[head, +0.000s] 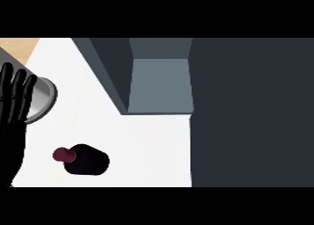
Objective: Pick up the wine, place it into the cabinet and close the cabinet
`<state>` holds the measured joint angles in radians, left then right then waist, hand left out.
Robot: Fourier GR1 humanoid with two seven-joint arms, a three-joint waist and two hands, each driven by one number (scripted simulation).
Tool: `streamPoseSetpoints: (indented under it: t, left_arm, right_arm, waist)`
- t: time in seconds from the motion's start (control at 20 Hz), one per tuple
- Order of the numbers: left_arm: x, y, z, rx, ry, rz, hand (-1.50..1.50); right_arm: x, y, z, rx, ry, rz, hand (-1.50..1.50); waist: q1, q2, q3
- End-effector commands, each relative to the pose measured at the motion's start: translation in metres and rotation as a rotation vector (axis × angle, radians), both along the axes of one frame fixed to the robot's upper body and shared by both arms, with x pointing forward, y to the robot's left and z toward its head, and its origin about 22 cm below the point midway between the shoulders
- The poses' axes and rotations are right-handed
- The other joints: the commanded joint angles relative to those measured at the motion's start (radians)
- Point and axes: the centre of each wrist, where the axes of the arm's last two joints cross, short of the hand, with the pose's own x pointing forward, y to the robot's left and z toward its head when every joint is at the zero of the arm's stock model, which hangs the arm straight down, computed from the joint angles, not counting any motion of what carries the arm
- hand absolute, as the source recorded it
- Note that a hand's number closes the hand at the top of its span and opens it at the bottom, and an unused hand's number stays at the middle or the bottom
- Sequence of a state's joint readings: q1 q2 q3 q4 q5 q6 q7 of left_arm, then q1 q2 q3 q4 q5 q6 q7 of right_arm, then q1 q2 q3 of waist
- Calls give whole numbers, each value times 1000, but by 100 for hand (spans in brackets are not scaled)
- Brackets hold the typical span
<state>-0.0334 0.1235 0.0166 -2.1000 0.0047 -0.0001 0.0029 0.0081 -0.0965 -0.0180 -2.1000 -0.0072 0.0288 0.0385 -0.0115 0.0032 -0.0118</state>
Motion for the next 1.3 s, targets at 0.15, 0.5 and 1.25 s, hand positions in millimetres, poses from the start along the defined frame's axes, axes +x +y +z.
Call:
streamPoseSetpoints:
  t: [0.15, 0.5, 1.25]
  left_arm:
    - [-32, -37, -19, -4, 43, -87, -150]
    - [-80, -82, -32, -282, 261, -250, -150]
    - [-131, -134, 21, -308, 243, -258, -150]
  right_arm:
    - [-36, 9, 15, 14, -18, 25, -150]
    - [-57, 12, 13, 15, 127, 260, -150]
    - [-66, 26, 61, 23, 113, 268, -150]
  waist:
    - [8, -6, 12]
    - [12, -10, 12]
    - [16, -6, 12]
